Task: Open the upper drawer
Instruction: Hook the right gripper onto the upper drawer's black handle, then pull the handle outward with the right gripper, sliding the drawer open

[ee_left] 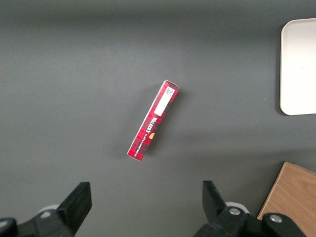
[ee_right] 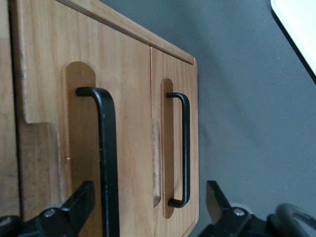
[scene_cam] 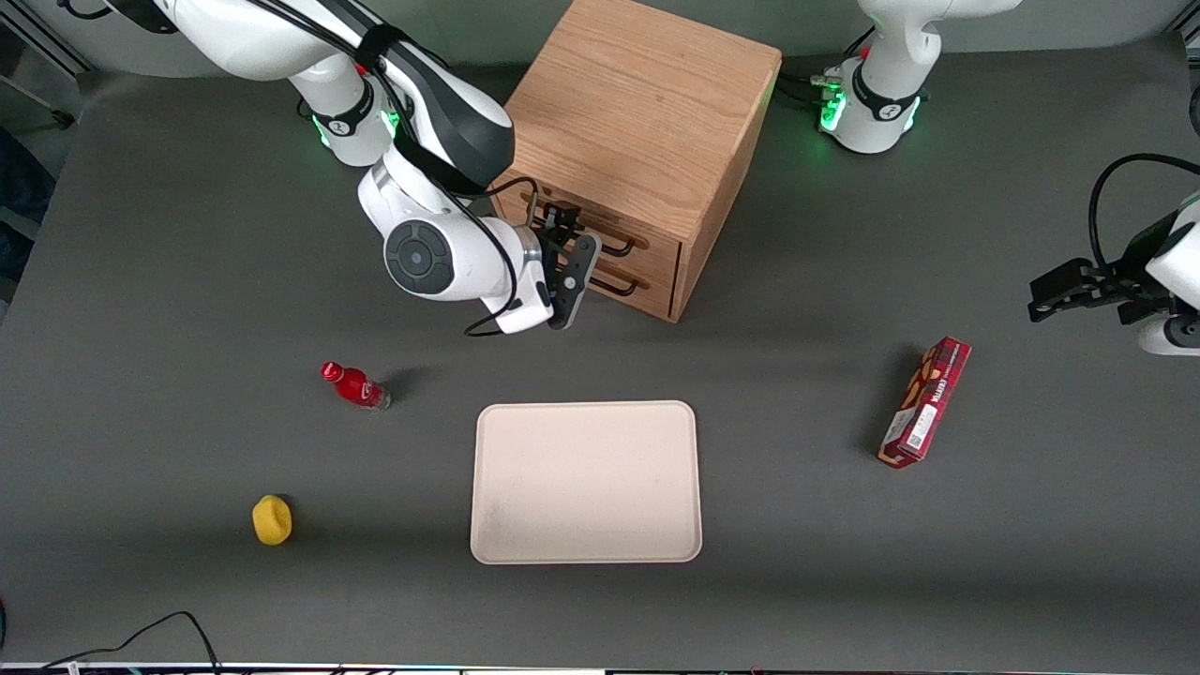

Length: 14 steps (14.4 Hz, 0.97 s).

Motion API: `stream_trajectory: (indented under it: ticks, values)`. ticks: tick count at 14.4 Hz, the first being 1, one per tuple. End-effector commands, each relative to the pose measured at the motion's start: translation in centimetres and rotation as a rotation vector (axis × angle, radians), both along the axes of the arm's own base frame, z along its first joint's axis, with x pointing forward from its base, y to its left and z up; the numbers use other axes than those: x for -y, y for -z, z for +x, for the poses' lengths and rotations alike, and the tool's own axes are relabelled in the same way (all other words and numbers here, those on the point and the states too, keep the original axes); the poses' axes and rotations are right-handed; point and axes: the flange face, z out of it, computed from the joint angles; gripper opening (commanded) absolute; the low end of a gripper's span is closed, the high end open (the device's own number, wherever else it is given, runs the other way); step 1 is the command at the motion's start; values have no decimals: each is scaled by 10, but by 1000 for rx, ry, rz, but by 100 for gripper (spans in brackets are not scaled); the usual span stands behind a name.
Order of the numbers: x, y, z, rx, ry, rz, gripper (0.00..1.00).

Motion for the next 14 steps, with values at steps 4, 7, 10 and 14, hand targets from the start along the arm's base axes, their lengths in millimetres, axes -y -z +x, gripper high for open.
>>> stream_trajectory:
  ticks: [4, 7, 10, 14]
  values:
    - [4, 28, 23, 37, -1, -12, 100]
    - [9, 26, 41, 46, 17, -3, 100]
    - [17, 19, 53, 46, 26, 2, 100]
    - [36, 10, 82, 36, 44, -2, 100]
